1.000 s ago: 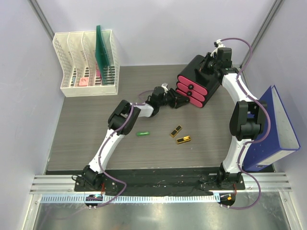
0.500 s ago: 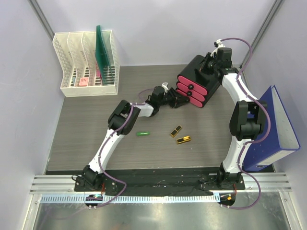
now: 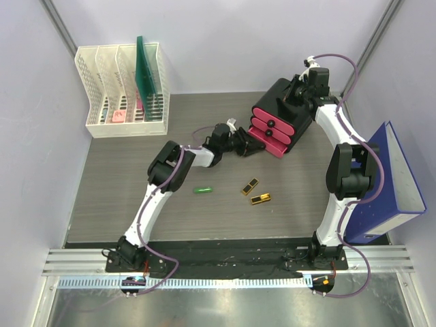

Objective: Organize the makeup

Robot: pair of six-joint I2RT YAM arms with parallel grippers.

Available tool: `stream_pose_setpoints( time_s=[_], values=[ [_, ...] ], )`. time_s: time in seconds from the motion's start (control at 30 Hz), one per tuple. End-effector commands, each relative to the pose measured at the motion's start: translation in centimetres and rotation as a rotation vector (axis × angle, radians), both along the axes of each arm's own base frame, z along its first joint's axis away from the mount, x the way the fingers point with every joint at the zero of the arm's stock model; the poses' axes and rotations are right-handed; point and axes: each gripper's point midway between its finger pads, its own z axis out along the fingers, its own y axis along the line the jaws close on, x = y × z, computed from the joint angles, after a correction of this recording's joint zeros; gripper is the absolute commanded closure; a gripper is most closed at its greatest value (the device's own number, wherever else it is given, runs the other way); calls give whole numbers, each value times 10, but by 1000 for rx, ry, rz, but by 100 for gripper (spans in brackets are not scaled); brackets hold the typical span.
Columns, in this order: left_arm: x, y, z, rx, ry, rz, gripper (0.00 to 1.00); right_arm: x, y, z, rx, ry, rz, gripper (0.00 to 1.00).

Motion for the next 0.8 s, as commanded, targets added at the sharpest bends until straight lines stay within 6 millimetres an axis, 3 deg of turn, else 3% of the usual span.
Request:
stream_pose_setpoints(
  time_s=[0.0, 0.37, 0.53, 0.7, 0.77],
  values=[
    [-8, 5, 55, -42, -131, -46, 100, -95, -9, -158, -91, 591, 5, 99],
    [-44, 24, 65, -31, -148, -89, 100, -95, -7, -158, -90, 589, 9, 99],
    [-63, 35, 55, 29, -155, -121, 99, -95, -8, -158, -91, 589, 8, 99],
    [-69, 40, 63, 72, -203, -142, 82, -96, -7, -159, -92, 591, 8, 99],
    [-66, 39, 73, 92, -265, -155, 64, -96, -8, -158, -95, 590, 9, 99]
  ],
)
